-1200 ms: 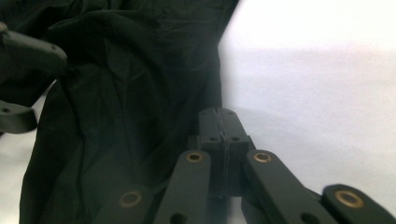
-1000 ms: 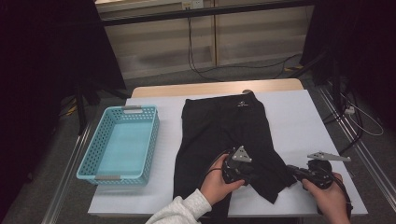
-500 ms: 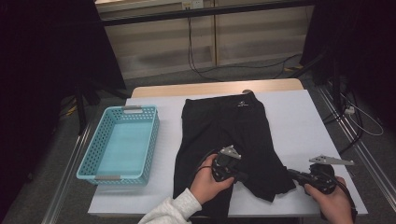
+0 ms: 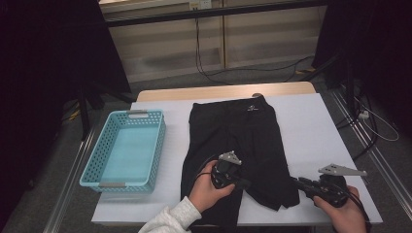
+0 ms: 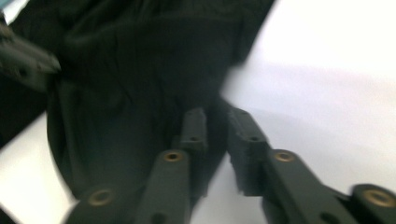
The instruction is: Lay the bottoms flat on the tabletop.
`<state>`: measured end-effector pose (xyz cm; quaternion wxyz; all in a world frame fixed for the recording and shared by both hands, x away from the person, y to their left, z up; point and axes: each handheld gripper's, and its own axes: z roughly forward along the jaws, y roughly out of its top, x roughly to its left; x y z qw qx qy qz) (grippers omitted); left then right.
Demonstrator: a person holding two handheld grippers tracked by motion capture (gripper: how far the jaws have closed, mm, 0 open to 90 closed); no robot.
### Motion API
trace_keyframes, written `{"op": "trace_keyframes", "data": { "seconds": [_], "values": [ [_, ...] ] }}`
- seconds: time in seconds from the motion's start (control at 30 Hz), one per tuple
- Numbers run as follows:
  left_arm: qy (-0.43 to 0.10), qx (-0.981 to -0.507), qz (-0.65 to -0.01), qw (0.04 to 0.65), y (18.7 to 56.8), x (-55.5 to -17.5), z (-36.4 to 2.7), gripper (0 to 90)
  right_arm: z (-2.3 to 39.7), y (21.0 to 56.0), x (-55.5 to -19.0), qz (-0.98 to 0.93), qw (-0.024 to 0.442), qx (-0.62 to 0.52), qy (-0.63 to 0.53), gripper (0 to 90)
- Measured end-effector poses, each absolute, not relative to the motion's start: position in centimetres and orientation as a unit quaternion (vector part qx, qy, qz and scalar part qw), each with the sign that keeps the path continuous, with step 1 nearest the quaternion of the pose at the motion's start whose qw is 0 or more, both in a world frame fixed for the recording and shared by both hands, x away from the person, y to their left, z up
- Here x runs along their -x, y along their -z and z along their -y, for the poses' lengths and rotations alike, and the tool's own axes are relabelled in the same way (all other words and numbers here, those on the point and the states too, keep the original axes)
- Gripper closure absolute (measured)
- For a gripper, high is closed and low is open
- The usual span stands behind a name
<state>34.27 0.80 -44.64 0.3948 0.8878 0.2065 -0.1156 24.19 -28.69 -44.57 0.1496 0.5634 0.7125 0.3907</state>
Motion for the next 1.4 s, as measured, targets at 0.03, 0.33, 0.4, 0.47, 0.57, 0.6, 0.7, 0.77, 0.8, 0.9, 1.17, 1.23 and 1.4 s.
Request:
{"op": "trace_keyframes", "data": {
  "seconds": [0.03,0.33,0.4,0.47,0.57,0.6,0.7,0.77,0.8,0.9,1.17,1.23,1.4],
  "values": [
    [0.115,-0.887,-0.208,0.396,44.7,-34.3,-0.7,89.0,28.4,44.7,-24.7,-0.715,0.153,-0.562,-0.386,67.3],
    [0.105,-0.883,-0.21,0.407,44.6,-34.4,-1.0,88.8,27.1,45.6,-27.2,-0.729,0.143,-0.554,-0.376,90.0],
    [0.105,-0.881,-0.21,0.411,44.6,-34.5,-0.9,88.8,27.5,45.3,-27.4,-0.722,0.14,-0.558,-0.385,90.0],
    [0.102,-0.881,-0.209,0.413,44.6,-34.6,-0.8,88.8,28.2,44.9,-27.6,-0.707,0.144,-0.565,-0.401,90.0],
    [0.1,-0.88,-0.205,0.416,44.8,-34.5,-0.4,87.1,29.2,44.5,-28.1,-0.686,0.152,-0.577,-0.416,90.0],
    [0.099,-0.881,-0.203,0.415,45.0,-34.5,-0.3,83.8,29.5,44.6,-28.4,-0.683,0.161,-0.579,-0.416,90.0],
    [0.098,-0.884,-0.199,0.413,45.4,-34.3,0.2,66.5,30.3,45.3,-29.2,-0.675,0.171,-0.593,-0.404,90.0],
    [0.088,-0.886,-0.19,0.413,45.5,-34.1,0.5,59.7,30.5,46.0,-29.5,-0.675,0.182,-0.599,-0.39,90.0],
    [0.081,-0.887,-0.188,0.413,45.5,-34.1,0.6,56.0,30.5,46.3,-29.5,-0.679,0.178,-0.598,-0.386,90.0],
    [0.074,-0.886,-0.183,0.419,45.6,-33.9,1.0,48.7,30.2,46.7,-29.5,-0.688,0.183,-0.593,-0.376,87.0],
    [0.047,-0.891,-0.162,0.422,46.2,-33.4,1.9,45.1,29.7,46.1,-29.0,-0.703,0.196,-0.572,-0.374,66.6],
    [0.047,-0.89,-0.163,0.423,46.2,-33.4,2.1,48.8,29.9,45.9,-28.7,-0.702,0.197,-0.571,-0.377,62.9],
    [0.045,-0.892,-0.163,0.419,46.3,-33.3,2.3,76.6,30.4,45.5,-27.8,-0.695,0.204,-0.574,-0.381,55.0]
  ]
}}
